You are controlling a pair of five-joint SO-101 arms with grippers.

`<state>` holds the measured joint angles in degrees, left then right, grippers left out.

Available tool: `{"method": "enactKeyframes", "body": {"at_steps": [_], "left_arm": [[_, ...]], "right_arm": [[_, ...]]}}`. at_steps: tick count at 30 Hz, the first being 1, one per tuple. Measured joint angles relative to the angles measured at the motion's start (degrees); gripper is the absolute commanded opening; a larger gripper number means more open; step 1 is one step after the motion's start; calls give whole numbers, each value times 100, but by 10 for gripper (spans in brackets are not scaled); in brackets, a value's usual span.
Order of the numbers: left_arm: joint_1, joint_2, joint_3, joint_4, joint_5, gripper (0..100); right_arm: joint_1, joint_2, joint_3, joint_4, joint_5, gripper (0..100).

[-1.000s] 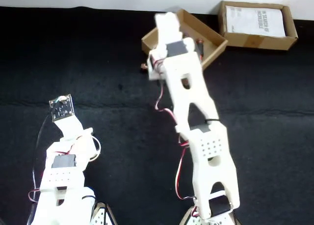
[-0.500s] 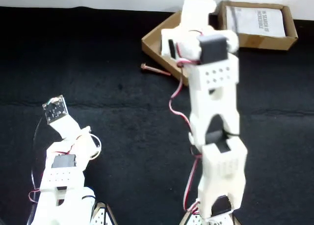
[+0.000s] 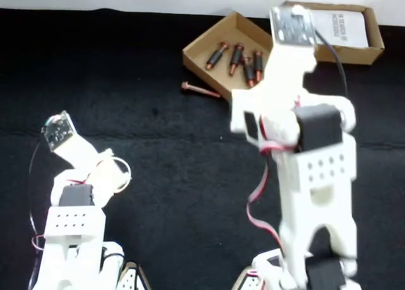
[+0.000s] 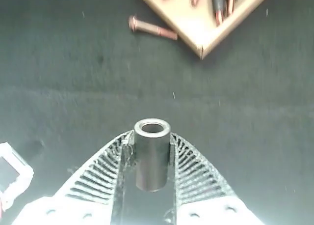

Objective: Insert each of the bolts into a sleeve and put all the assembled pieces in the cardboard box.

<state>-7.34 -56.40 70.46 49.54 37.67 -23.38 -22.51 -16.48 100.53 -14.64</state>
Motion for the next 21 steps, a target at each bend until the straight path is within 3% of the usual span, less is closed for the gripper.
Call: {"method": "enactKeyframes", "body": {"at_steps": [12,16,21], "left_arm": [[853,255,-2145,1565,0,14],[967,1169,-2998,1723,0,14],[1037,3024,-4703,2497,176,14]], "right_arm": [[0,-2620,3165,-105,-18,6],[105,-3376,4097,-396,-18,6],[404,-4044,4958,-571,-18,6]]}}
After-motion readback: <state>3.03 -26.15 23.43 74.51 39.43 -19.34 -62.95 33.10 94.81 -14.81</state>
